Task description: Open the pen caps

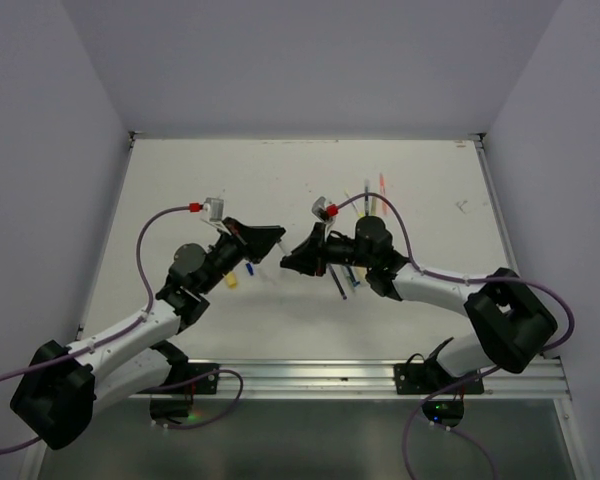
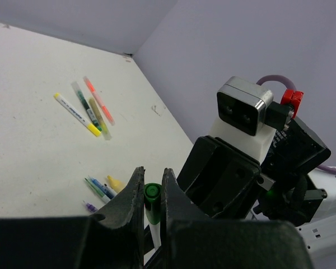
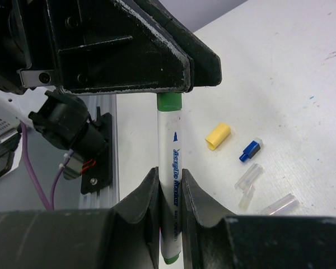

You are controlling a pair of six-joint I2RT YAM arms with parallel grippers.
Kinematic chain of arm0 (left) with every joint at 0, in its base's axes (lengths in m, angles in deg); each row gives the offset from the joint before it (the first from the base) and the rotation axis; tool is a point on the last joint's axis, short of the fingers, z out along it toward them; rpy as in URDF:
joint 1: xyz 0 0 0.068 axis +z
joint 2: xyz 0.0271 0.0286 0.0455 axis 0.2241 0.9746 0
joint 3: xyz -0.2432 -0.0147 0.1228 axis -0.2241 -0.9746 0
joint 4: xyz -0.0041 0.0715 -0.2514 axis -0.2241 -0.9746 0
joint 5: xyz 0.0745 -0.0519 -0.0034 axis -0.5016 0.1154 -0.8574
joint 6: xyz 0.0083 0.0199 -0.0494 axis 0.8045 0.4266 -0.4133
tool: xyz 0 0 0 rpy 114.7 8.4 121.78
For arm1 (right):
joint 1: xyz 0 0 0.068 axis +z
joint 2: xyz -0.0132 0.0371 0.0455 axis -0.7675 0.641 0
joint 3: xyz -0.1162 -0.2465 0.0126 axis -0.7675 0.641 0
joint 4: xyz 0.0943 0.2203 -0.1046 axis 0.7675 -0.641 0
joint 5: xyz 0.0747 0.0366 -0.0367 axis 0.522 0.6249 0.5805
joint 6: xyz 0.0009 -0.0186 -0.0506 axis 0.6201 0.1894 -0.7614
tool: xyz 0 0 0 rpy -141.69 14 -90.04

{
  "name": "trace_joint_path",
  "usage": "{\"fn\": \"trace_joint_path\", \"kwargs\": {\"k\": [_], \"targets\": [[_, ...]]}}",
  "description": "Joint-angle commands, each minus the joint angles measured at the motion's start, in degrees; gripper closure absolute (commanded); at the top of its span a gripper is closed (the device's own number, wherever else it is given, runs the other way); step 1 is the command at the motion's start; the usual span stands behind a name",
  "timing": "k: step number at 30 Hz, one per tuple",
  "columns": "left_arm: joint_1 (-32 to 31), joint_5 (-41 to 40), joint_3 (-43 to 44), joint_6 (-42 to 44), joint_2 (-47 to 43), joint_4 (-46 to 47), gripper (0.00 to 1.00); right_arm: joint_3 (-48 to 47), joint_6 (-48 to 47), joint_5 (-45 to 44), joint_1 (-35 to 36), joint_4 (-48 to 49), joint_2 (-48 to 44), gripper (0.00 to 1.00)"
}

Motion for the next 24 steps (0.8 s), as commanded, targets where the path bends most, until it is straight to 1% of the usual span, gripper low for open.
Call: {"fn": "trace_joint_path", "kwargs": {"k": [1, 4, 9, 12, 13, 15, 16, 17, 18, 19, 21, 22, 24], "targets": [[3.99, -22.23, 4.48, 4.47, -2.97, 24.81, 1.0, 5.66, -2.43, 3.25, -1.16, -17.1, 0.3, 1.0], [4.25, -24.25, 5.09, 3.86, -3.06, 27.7, 1.0, 5.92, -2.44, 3.69, -1.16, -16.85, 0.3, 1.0], [5.04, -27.15, 6.06, 3.59, -3.49, 29.38, 1.0, 6.45, -1.83, 2.99, -1.07, -16.85, -0.14, 1.0], [5.65, -26.72, 7.46, 4.29, -4.02, 26.68, 1.0, 6.36, -1.56, 0.63, -1.25, -17.55, -0.58, 1.0], [5.74, -26.02, 9.82, 4.99, -4.02, 20.66, 1.0, 6.28, -1.56, -0.52, -1.25, -19.12, -1.1, 1.0], [5.75, -22.77, 12.81, 5.26, -2.8, 12.99, 1.0, 5.66, -1.74, -5.43, -1.25, -21.15, -1.89, 1.0], [5.83, -21.63, 16.31, 5.09, -2.01, 3.99, 1.0, 5.14, -1.82, -8.41, -1.25, -24.38, -2.59, 1.0], [5.75, -19.44, 18.0, 4.91, -1.13, -0.8, 1.0, 4.61, -2.17, -13.83, -1.16, -26.67, -2.86, 1.0], [5.74, -18.55, 19.76, 4.48, 0.88, -5.9, 1.0, 2.86, -3.39, -16.32, -1.16, -29.04, -2.78, 1.0], [5.74, -17.93, 22.82, 3.52, 2.03, -15.52, 1.0, 2.06, -3.75, -18.35, -1.07, -33.24, -2.69, 1.0], [5.74, -15.82, 25.47, 2.81, 5.97, -24.62, 1.0, 0.65, -4.54, -23.7, -1.07, -36.09, -2.78, 1.0], [5.74, -15.21, 28.27, 2.11, 7.48, -33.72, 1.0, 0.39, -4.46, -25.3, -0.98, -37.84, -2.69, 1.0], [5.57, -13.54, 30.57, 2.1, 11.86, -40.55, 1.0, -1.01, -4.37, -28.37, -0.9, -39.69, -1.73, 1.0]]}}
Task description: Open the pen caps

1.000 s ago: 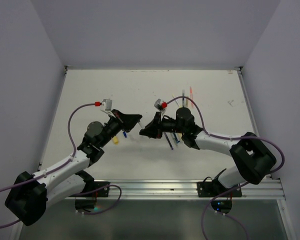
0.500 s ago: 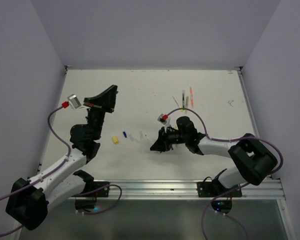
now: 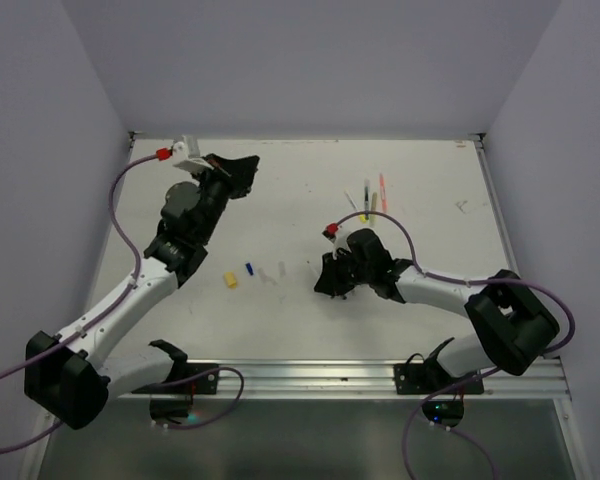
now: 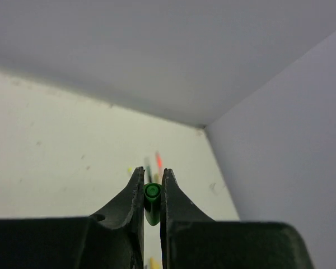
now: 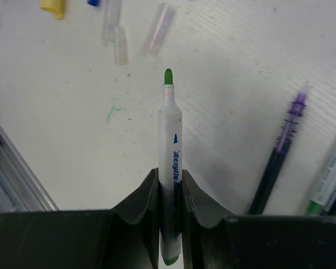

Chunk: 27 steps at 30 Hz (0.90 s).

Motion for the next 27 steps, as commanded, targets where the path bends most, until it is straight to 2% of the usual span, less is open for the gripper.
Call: {"fn": "trace_joint_path", "kwargs": {"k": [1, 6, 11, 15, 20, 24, 27], "targets": [[-0.11, 3.71, 5.31, -1.35, 6.39, -31.21, 1.0, -3.55, -1.36, -10.66, 0.35, -8.59, -0.22, 1.0], [-3.01, 3.36, 6.82, -2.85, 12.73, -40.85, 1.0, -6.02, -0.56, -14.53, 1.75, -11.59, 2.51, 1.0], [-8.9, 1.08, 7.78, -4.61, 19.3, -43.67, 1.0, -8.91, 0.4, -18.84, 3.25, -14.49, 6.11, 1.0], [-11.01, 0.38, 12.51, -6.71, 26.15, -49.54, 1.0, -9.62, 1.63, -21.99, 3.34, -16.42, 8.39, 1.0], [-12.24, -0.5, 17.71, -7.16, 34.34, -55.01, 1.0, -10.85, 2.25, -27.35, 3.34, -19.59, 9.46, 0.95], [-13.82, -1.65, 18.33, -8.91, 36.46, -55.8, 1.0, -11.2, 2.51, -29.56, 3.25, -21.79, 9.28, 0.9], [-14.53, -1.82, 18.25, -9.44, 37.43, -55.8, 1.0, -10.94, 2.42, -29.74, 3.34, -21.71, 8.58, 0.77]]}}
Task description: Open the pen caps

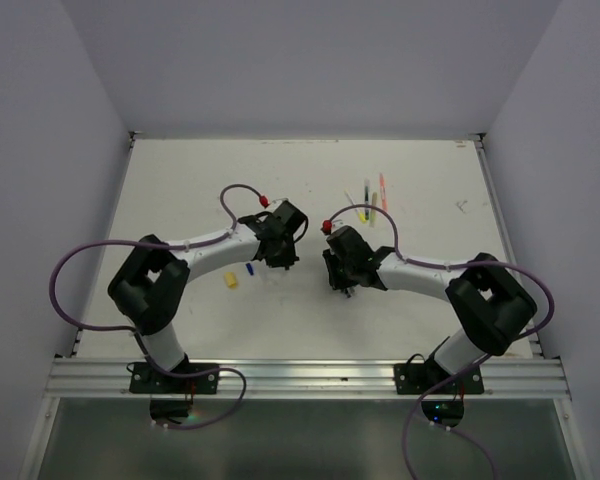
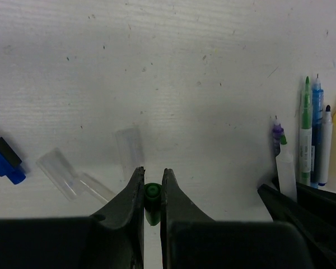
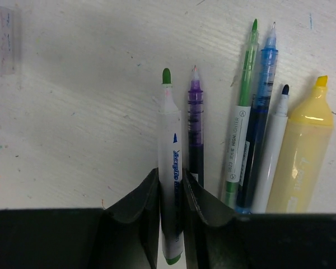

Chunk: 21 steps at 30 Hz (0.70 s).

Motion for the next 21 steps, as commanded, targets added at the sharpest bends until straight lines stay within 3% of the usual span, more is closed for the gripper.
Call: {"fn": "trace_joint_path", "kwargs": {"k": [1, 6, 12, 21], "targets": [[-1.04, -1.34, 2.18, -2.23, 0.84, -2.36, 1.0, -0.28, 0.17, -4.06, -0.05, -4.04, 0.01, 0.74], [-2.19, -1.87, 2.18, -3.37, 1.81, -1.66, 0.97, -0.01, 0.08, -2.83, 0.04, -2.99, -1.92, 0.57], [-2.36, -2.22, 2.8, -4.6, 3.66, -1.22, 0.94, 1.22, 0.17, -1.07, 0.04, -1.41, -6.92, 0.43], [-2.36, -5.74, 3.85, -6.63, 4.62, -1.92, 0.82, 4.82, -0.18, -2.12, 0.04, 0.88, -18.17, 0.39]]}}
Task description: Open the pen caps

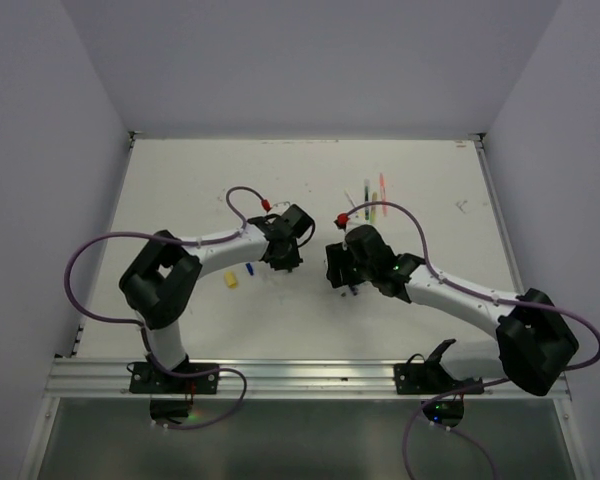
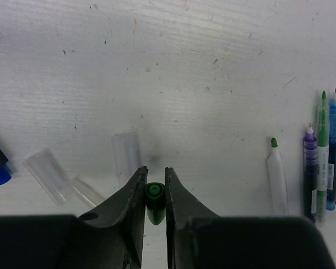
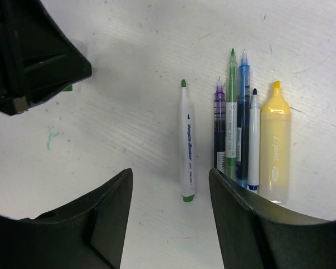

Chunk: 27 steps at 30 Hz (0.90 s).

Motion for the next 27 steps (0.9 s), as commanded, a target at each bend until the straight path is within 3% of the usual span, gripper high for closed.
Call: {"fn": "trace_joint_path", "kwargs": {"k": [1, 12, 18, 21, 24, 25, 27], "targets": [[-0.22, -3.0, 2.56, -2.19, 1.06, -0.61, 0.8, 1.5, -0.05, -1.77, -0.11, 2.19, -4.15, 0.39], [-0.22, -4.59, 3.27, -2.28, 1.77, -2.37, 0.73, 2.3, -0.23, -3.97, -0.11, 1.84, -7.14, 0.37], [-0.22, -3.71, 4.49, -1.4, -2.97, -2.72, 0.71, -1.13, 0.48, -7.83, -2.22, 0.0, -6.45, 0.33], [-0.22, -4.5, 4.93, -0.08, -7.27, -2.72, 0.64, -5.6, 1.79, -8.72, -5.47, -1.41, -3.3, 0.33], [-0.13, -7.21, 4.41, 1.32, -11.93, -2.64, 0.49, -9.29, 2.33, -8.63, -9.16, -1.68, -0.21, 0.33], [-0.13, -7.83, 3.45, 2.37, -14.55, -1.94, 0.35, -10.35, 1.63, -8.72, -10.65, -1.59, 2.41, 0.33], [-0.05, -9.85, 2.04, 3.61, -18.42, -0.71, 0.19, -14.03, 0.22, -9.42, -11.88, -1.59, 5.15, 0.35]]}}
